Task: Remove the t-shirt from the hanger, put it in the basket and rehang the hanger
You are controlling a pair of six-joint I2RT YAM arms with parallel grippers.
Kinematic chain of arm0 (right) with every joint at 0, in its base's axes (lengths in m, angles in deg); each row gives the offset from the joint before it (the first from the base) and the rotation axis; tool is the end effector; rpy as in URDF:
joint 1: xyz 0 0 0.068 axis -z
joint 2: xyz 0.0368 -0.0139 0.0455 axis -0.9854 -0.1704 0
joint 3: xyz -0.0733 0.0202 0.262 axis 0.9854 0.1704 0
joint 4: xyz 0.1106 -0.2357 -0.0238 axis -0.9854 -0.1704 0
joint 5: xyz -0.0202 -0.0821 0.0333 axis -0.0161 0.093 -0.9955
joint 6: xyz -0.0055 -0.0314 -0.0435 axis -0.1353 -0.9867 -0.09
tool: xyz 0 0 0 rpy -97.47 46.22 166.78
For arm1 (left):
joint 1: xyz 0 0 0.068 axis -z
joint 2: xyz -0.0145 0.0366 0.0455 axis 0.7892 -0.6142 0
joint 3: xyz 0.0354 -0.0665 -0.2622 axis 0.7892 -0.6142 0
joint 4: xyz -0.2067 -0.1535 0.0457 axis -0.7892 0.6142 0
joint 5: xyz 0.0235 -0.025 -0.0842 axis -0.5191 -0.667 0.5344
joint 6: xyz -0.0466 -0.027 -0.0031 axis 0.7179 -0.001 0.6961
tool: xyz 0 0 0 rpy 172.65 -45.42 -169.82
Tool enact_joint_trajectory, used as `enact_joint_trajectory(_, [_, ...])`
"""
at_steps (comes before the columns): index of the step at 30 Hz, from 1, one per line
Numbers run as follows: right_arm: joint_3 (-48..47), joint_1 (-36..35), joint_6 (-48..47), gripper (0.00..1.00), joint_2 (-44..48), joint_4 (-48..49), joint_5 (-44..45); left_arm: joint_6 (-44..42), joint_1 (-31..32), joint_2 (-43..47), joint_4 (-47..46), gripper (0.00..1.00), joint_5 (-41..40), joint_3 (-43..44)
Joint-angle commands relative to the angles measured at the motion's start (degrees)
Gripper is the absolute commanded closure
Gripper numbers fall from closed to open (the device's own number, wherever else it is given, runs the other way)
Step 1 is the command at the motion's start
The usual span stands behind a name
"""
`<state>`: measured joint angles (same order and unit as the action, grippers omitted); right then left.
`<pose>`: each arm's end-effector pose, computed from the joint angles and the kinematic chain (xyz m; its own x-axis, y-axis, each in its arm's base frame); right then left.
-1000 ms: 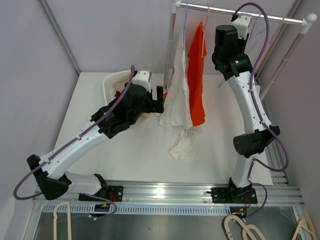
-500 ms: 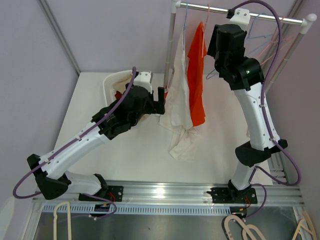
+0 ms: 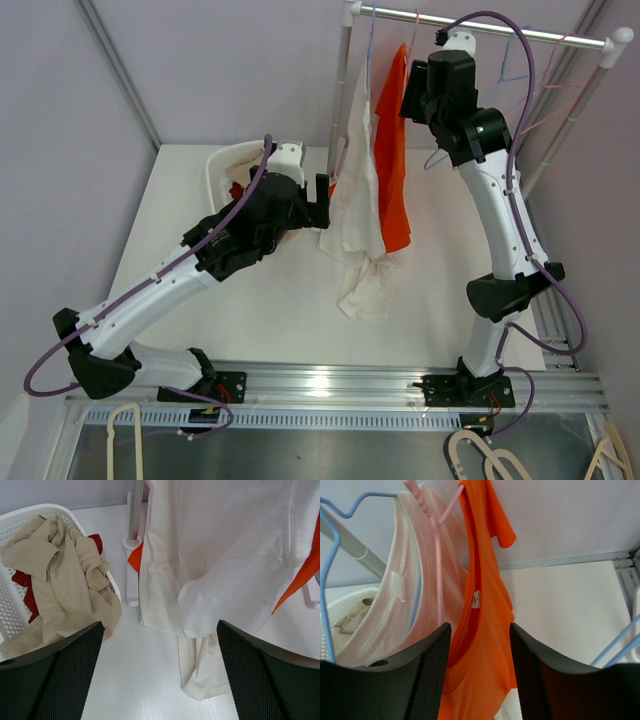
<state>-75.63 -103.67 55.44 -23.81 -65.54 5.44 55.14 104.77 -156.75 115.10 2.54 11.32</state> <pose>0.3457 0.1350 0.5139 -0.2990 0.1051 -0.9484 0.0428 0.9944 0.0967 0.1794 -0.2039 0.4292 -0.3524 -0.0260 -0.9355 0.2719 0.9537 -0.1289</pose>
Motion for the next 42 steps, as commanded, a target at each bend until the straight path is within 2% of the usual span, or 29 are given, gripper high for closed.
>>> enact_joint_trajectory(1, [0.3,-1.1,0.2,0.46,0.9,4.0,-2.6,-1.2,0.5,1.7,-0.7,0.01,-1.8,0.0])
enact_joint_trajectory(4, [2.6,-3.3,-1.1,0.46,2.1,6.2,1.3,-0.9,0.5,1.5,-1.0,0.00,-1.6,-0.6])
enact_joint_trajectory(11, [5.4,-5.7,-2.3,0.46,3.0,7.5,3.4,-0.7,0.5,1.3,-1.2,0.00,-1.1,-1.0])
enact_joint_trajectory(16, [5.1,-9.5,-4.7,0.46,4.2,7.8,12.8,-1.0,0.5,1.2,-1.6,0.01,-1.0,-0.9])
enact_joint_trajectory(19, [4.8,-11.0,-5.1,0.46,5.2,7.6,15.2,-1.2,0.5,1.2,-1.6,0.01,-0.9,-0.8])
enact_joint_trajectory(26, [4.3,-12.0,-5.3,0.45,6.2,8.5,14.8,-1.1,0.6,1.1,-1.7,0.01,-0.6,-0.8])
enact_joint_trajectory(31, [1.1,-11.6,-5.6,0.44,2.3,8.0,15.9,-1.3,0.6,1.3,-1.4,0.00,-0.9,-0.8])
enact_joint_trajectory(42, [-2.6,-6.0,-4.9,0.48,-2.8,10.3,11.9,-2.2,0.7,2.6,-1.7,0.00,-2.4,-2.2])
